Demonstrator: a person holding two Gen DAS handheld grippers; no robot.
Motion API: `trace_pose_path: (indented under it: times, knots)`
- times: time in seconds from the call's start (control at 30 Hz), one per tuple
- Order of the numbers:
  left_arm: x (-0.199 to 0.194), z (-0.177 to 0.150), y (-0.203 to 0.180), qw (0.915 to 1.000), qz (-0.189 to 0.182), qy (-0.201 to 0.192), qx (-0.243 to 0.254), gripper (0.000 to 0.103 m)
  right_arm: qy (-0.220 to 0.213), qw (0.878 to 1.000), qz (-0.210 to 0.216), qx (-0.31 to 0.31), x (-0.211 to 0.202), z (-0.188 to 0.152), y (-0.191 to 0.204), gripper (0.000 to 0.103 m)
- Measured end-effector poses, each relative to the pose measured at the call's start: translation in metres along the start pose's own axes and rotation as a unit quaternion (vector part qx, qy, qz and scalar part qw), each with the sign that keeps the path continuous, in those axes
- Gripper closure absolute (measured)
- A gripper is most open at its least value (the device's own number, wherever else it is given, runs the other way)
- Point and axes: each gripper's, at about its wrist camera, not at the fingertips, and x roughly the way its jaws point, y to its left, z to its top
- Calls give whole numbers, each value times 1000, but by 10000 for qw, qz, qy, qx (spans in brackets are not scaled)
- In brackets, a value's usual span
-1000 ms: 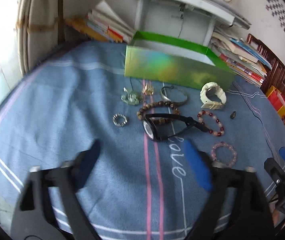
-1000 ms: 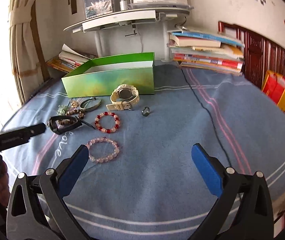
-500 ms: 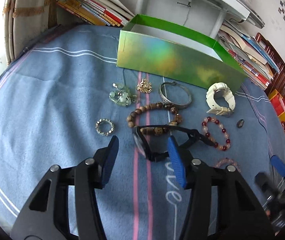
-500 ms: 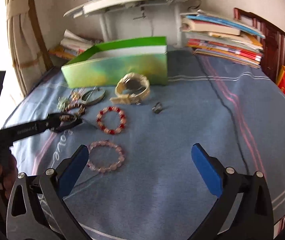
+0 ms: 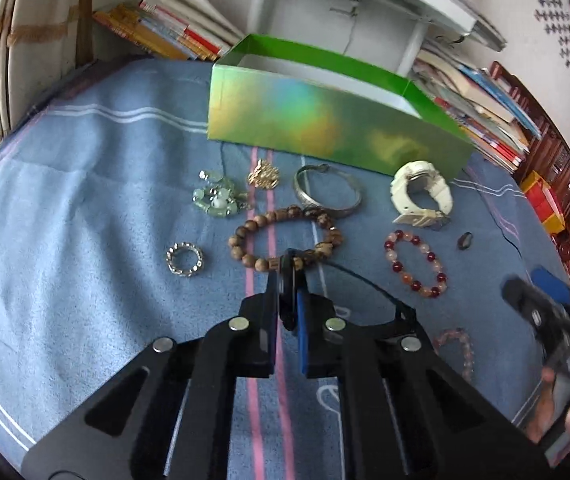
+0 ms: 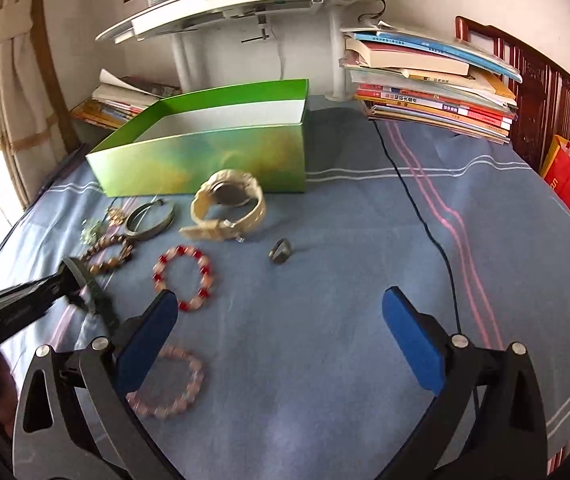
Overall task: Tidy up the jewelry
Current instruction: 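Close the left tool on the black-strap watch, then lift the black-strap watch off the tablecloth with the left tool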
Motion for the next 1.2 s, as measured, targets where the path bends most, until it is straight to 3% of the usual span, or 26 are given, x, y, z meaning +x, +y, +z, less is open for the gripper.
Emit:
trace_pose_path:
  times: [0.1,0.17,0.2,0.3,0.47,0.57,0.77,0.9,1.2]
  knots:
    - [-17,0,0,9993,-43,-357,49,95,41,10000,-7,69,14,12,-3,3]
    - [-26,2,2,9986,-111,-513,36,95,121,9999,-70,68,26,21,-4,12]
    - [-29,3,3,9983,-137,-573,18,95,175,9998,-105,42,32,23,-3,17]
    - [-33,4,8,9980,-151,-621,-10,95,561,9983,-135,-64,59,28,-1,47]
    - [-31,6,18,9980,-160,-604,-97,95,599,9977,-281,-150,71,29,1,66]
    - [-30,6,22,9980,-178,-586,-131,95,596,9976,-275,-239,71,28,3,97]
    - [-38,5,25,9974,-203,-680,-145,95,339,9992,16,-208,52,23,8,97]
    - [-53,2,21,9965,-200,-811,-51,95,-57,9994,315,-165,14,19,12,97]
    - [-93,-18,3,9926,-241,-1158,260,95,-1040,9932,234,-466,-74,-13,39,97]
